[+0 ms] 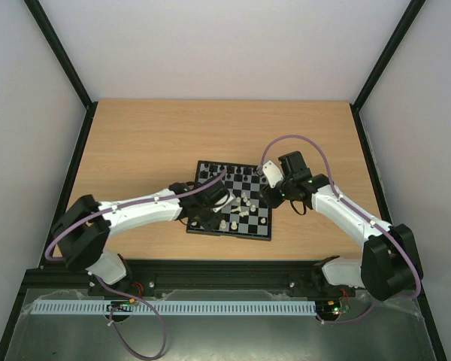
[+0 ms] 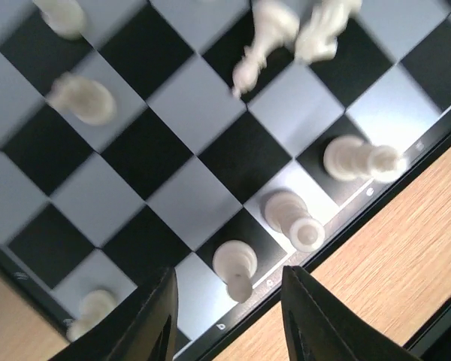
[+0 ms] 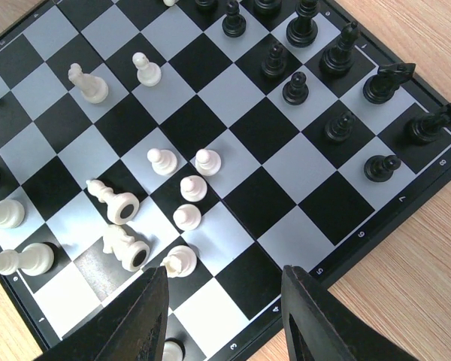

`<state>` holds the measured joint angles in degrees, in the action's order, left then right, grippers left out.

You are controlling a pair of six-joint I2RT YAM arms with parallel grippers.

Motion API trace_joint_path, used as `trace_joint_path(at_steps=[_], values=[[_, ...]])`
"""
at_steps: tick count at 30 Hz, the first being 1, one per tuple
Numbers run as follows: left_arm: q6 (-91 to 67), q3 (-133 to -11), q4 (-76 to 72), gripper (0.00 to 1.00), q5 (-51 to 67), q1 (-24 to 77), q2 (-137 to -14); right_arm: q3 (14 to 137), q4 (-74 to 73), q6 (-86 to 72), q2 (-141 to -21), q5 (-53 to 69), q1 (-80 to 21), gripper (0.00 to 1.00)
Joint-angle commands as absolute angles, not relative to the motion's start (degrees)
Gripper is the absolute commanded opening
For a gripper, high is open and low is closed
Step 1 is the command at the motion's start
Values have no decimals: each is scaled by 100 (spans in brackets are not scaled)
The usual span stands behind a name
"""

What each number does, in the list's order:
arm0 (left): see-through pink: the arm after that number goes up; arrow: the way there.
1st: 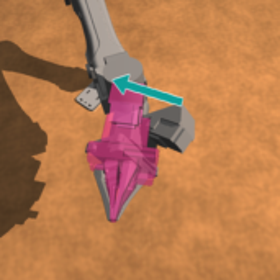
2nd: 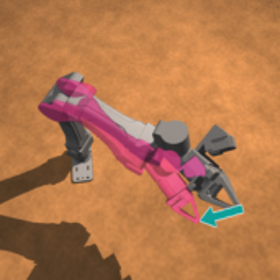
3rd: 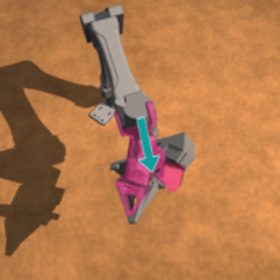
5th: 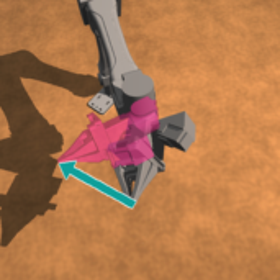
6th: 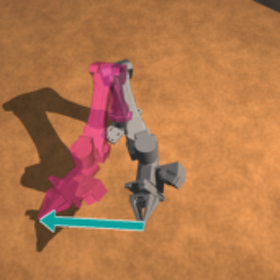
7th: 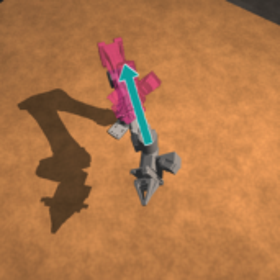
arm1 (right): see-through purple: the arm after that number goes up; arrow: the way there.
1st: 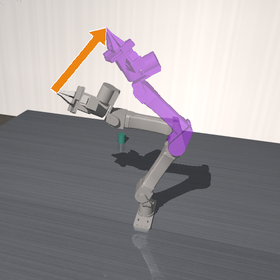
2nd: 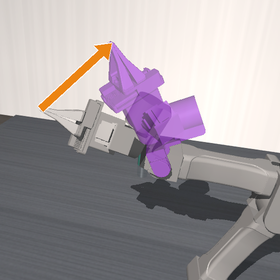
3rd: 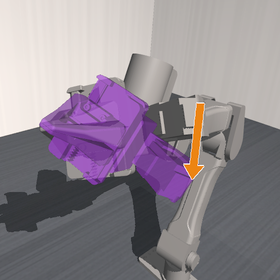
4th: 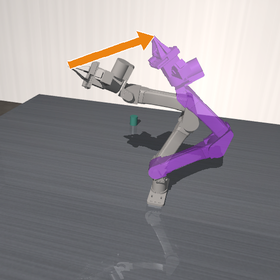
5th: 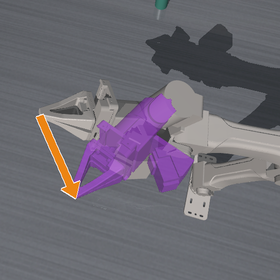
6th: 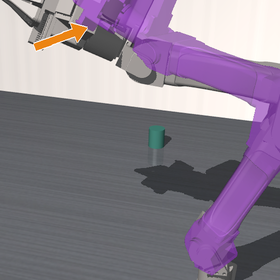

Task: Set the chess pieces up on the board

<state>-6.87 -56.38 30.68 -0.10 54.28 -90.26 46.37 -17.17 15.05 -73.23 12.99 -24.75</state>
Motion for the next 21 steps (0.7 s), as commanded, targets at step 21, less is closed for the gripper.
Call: trace_joint_path(at_steps=[21], values=[[-1615, -7386, 2827, 36, -495, 4008, -10113, 4592, -1801, 1460, -7352, 1687, -2462, 42]])
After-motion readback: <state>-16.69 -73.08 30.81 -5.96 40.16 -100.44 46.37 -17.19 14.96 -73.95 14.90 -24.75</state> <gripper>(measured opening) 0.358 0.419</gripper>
